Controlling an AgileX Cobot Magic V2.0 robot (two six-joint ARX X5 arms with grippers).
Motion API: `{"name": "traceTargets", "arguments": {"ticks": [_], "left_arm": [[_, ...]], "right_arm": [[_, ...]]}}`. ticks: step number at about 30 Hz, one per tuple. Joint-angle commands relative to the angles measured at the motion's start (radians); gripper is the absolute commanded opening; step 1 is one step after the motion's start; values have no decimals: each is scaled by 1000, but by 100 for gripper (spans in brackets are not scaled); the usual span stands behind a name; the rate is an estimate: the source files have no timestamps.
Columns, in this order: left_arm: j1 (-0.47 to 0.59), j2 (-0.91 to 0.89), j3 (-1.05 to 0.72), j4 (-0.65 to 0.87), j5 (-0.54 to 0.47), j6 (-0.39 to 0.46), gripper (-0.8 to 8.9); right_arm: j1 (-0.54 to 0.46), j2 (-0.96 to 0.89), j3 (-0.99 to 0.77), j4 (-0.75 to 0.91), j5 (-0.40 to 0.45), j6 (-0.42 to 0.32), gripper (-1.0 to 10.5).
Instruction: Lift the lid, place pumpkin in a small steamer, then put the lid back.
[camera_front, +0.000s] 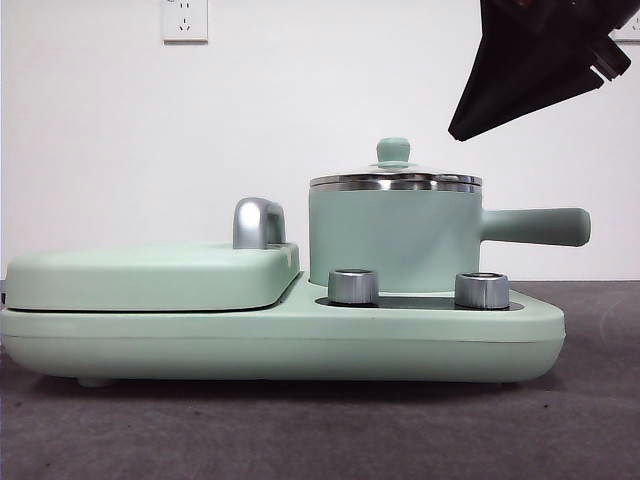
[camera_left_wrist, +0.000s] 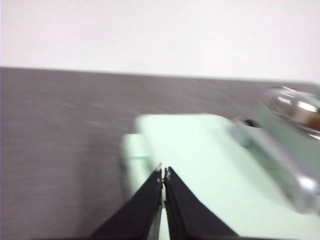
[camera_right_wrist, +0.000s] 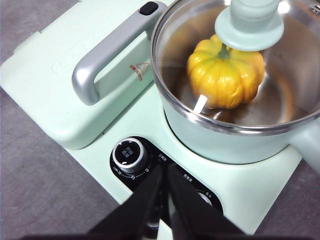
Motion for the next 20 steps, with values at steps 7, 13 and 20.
{"name": "traceTargets", "arguments": {"ticks": [7, 13, 20], "left_arm": [[94, -241, -225, 14, -95, 14, 7], [126, -320, -257, -69, -95, 17, 7], [126, -334, -257, -38, -95, 16, 7]], "right_arm": [[5, 5, 14, 11, -1, -5, 19], [5, 5, 14, 11, 0, -5, 19], [5, 5, 14, 13, 0, -5, 19]]}}
